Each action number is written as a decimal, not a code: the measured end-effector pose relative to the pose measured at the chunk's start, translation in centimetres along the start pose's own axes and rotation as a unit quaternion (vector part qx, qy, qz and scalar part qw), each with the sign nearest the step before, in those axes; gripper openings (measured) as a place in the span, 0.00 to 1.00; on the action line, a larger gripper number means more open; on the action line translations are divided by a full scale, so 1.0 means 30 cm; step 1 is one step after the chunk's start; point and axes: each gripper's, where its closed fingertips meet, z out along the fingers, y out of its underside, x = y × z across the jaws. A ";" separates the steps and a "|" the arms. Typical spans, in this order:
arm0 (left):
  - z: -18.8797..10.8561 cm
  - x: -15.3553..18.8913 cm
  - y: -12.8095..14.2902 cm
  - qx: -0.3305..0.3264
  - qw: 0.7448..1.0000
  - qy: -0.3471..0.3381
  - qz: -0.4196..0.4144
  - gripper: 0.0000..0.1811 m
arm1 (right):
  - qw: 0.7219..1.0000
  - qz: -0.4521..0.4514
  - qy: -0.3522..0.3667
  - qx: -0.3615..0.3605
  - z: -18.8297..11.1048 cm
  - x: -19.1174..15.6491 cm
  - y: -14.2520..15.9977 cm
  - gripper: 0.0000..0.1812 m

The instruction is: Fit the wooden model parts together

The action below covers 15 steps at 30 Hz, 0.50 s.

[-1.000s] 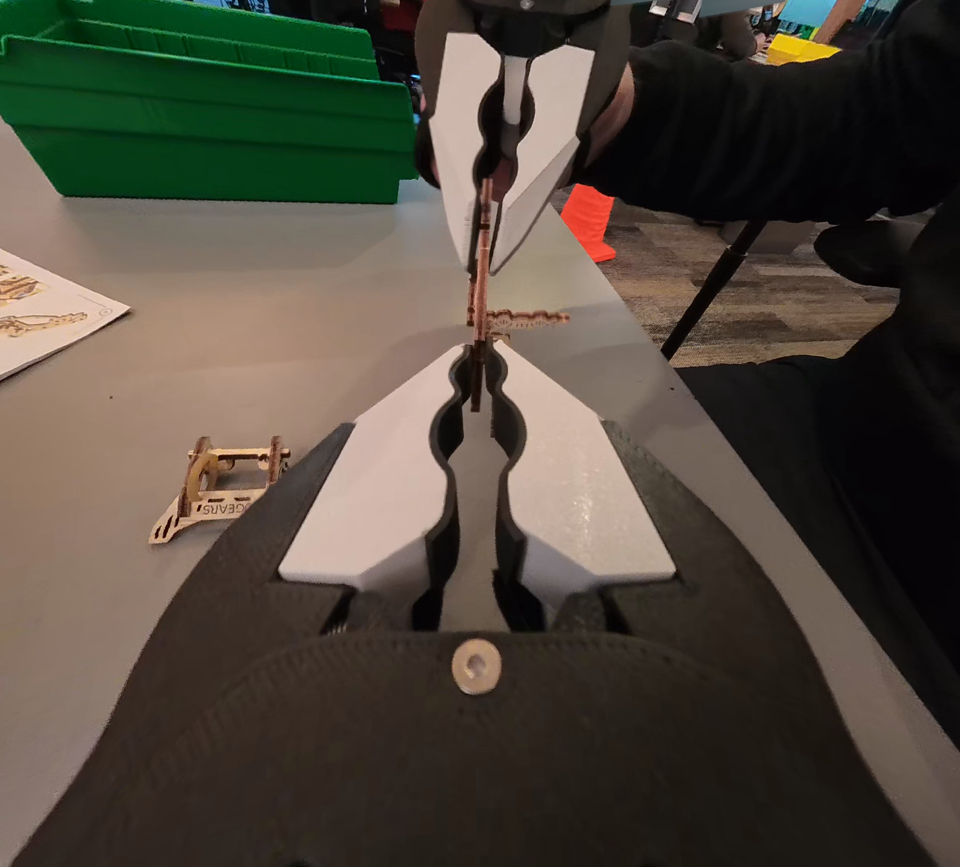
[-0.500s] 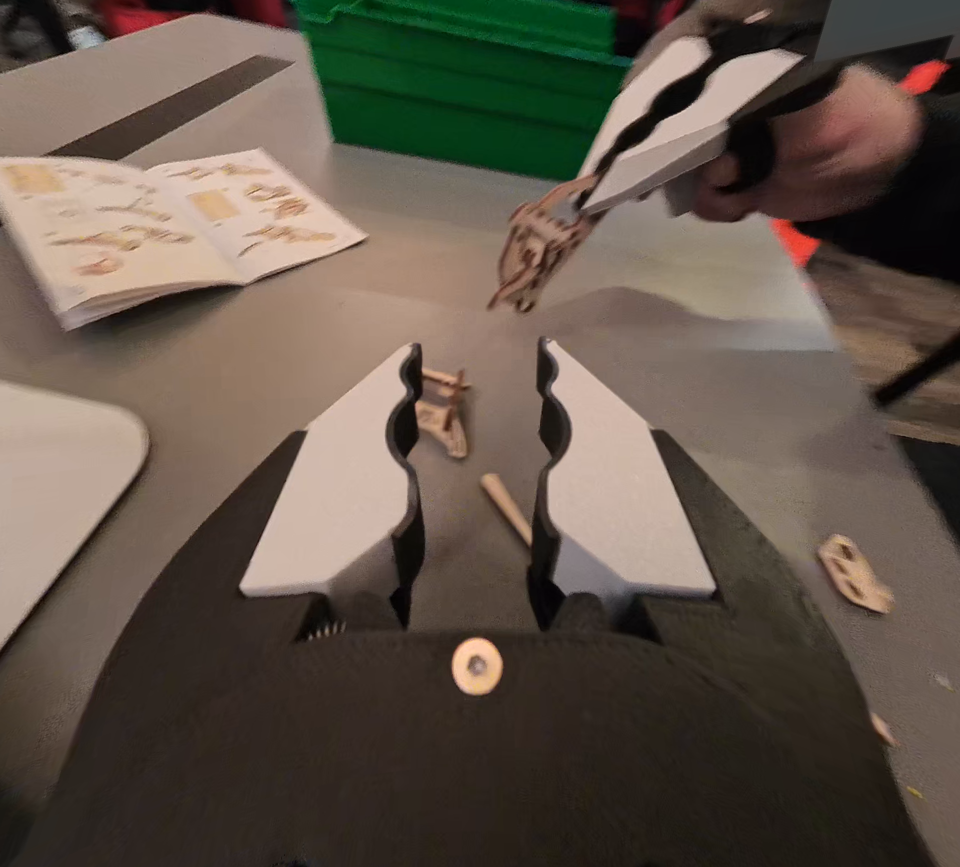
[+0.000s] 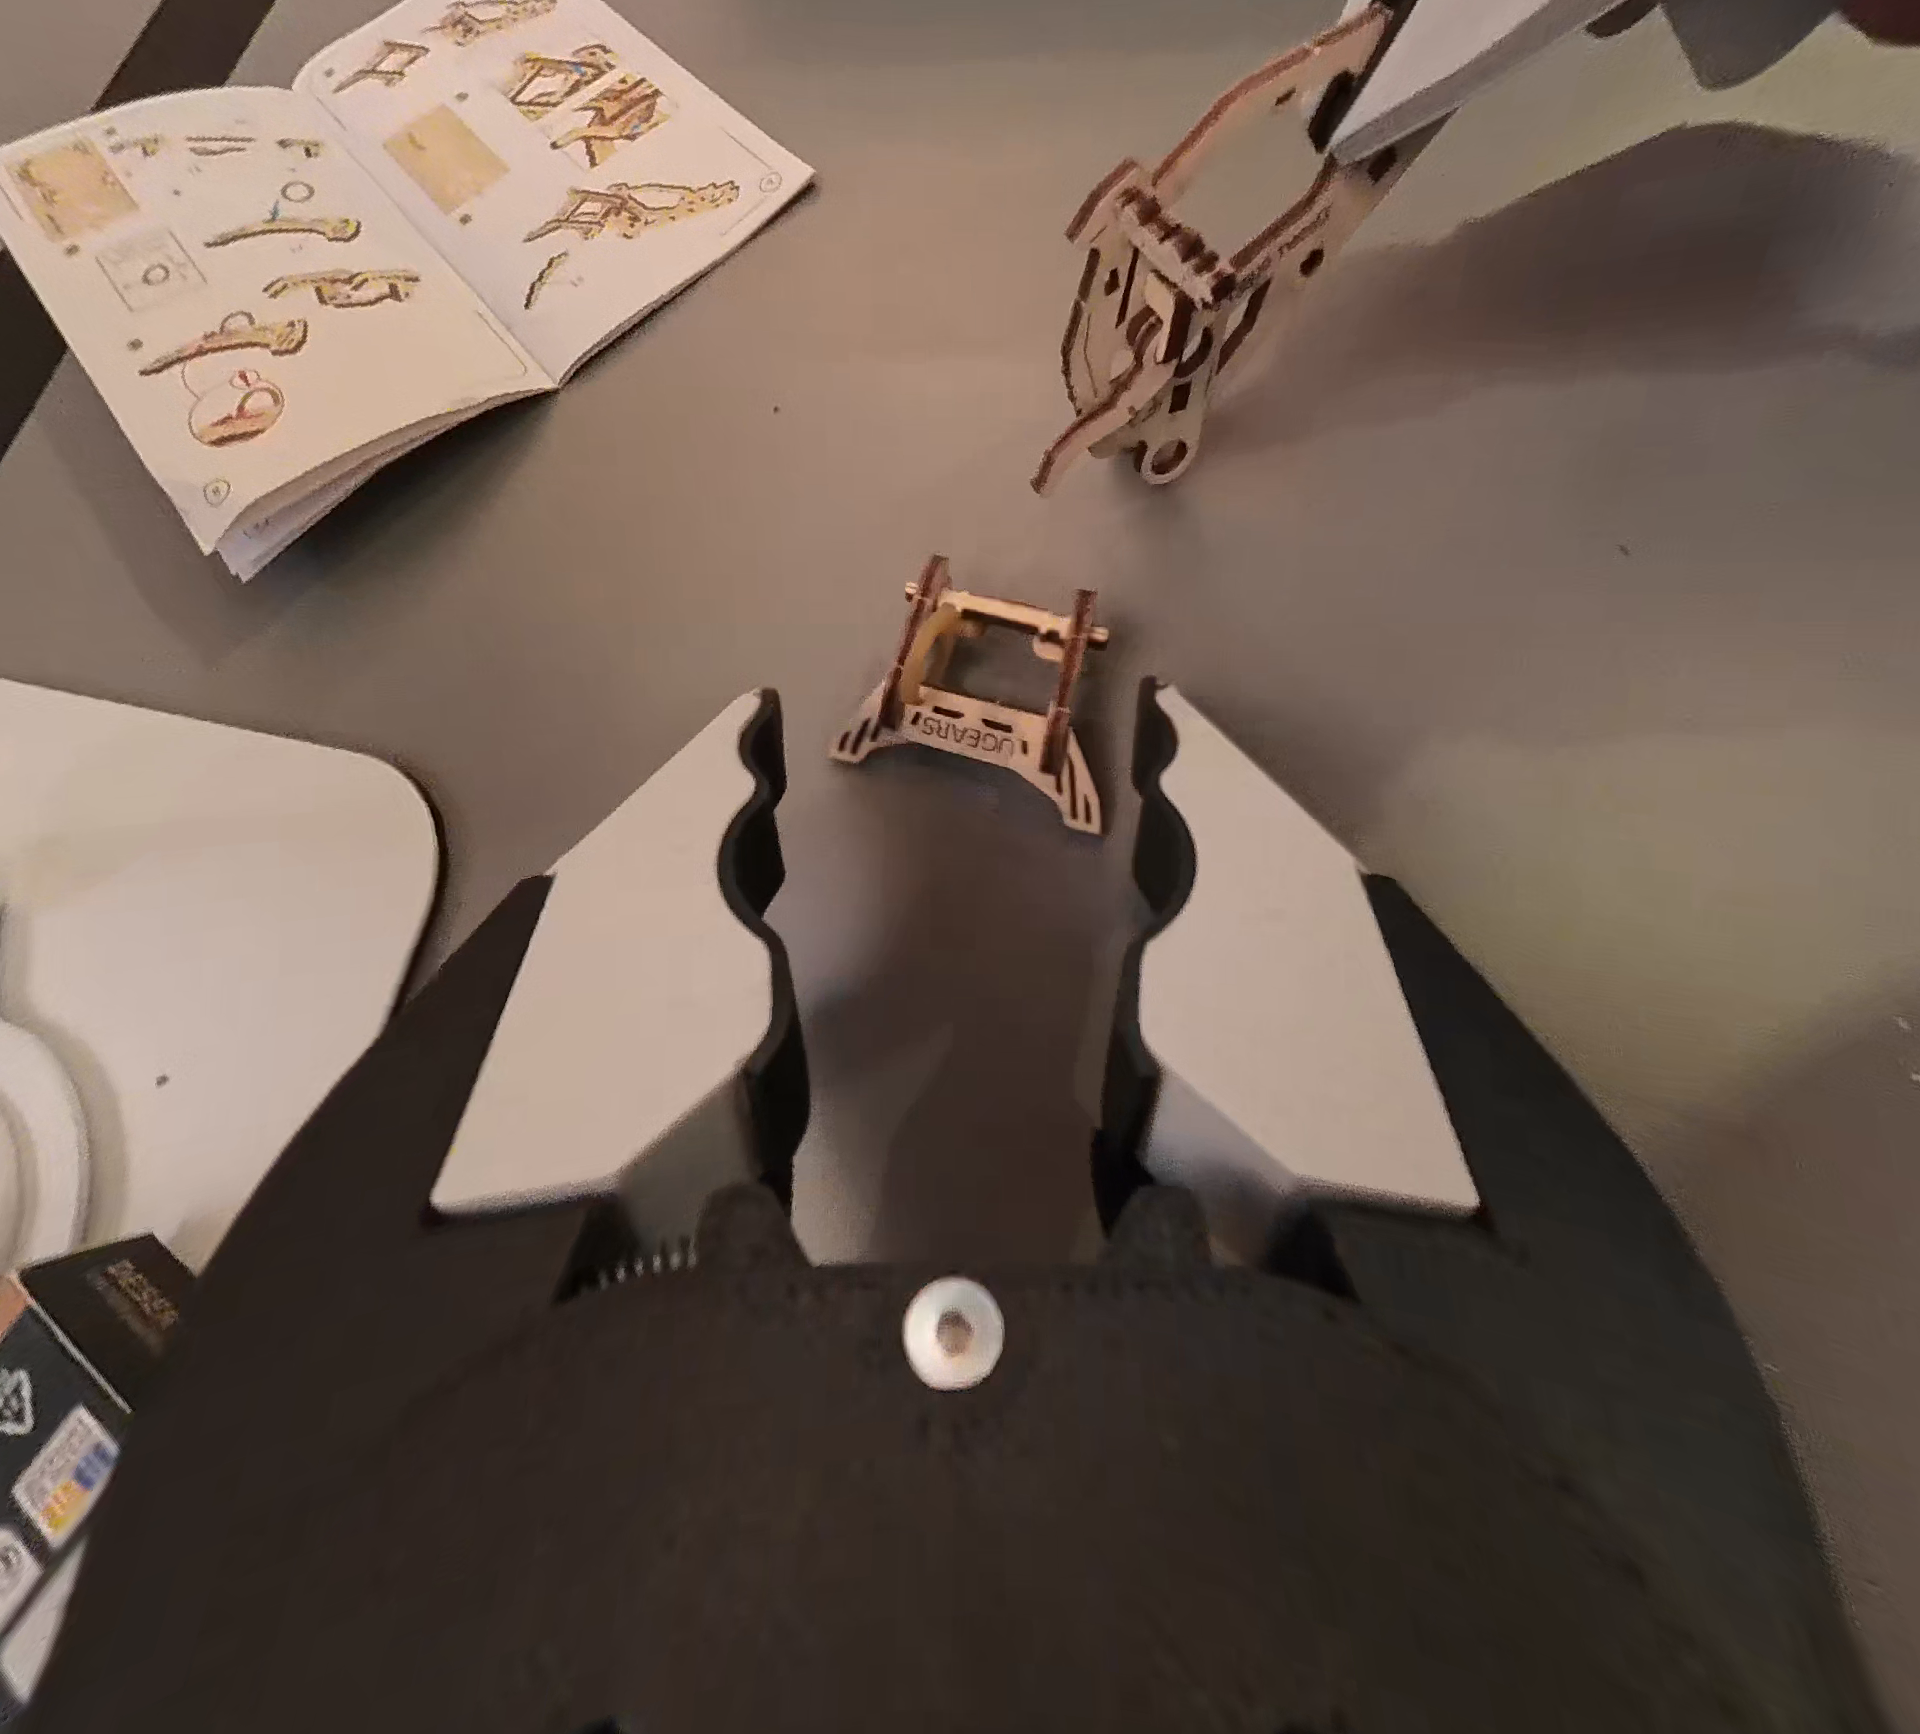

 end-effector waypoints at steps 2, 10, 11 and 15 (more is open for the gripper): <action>0.016 0.004 0.002 -0.012 1.000 0.013 0.013 0.32 | 1.000 0.008 -0.003 0.005 0.003 0.005 -0.002 0.00; 0.042 0.020 -0.005 -0.011 0.998 0.041 0.040 0.21 | 0.999 0.032 -0.024 0.021 0.018 0.018 -0.010 0.00; 0.037 0.024 -0.010 -0.005 0.998 0.046 0.039 0.20 | 0.999 0.036 -0.026 0.022 0.018 0.021 -0.012 0.00; -0.007 0.039 -0.056 0.035 0.996 0.070 0.032 0.20 | 0.998 0.044 -0.034 0.026 0.021 0.033 -0.016 0.00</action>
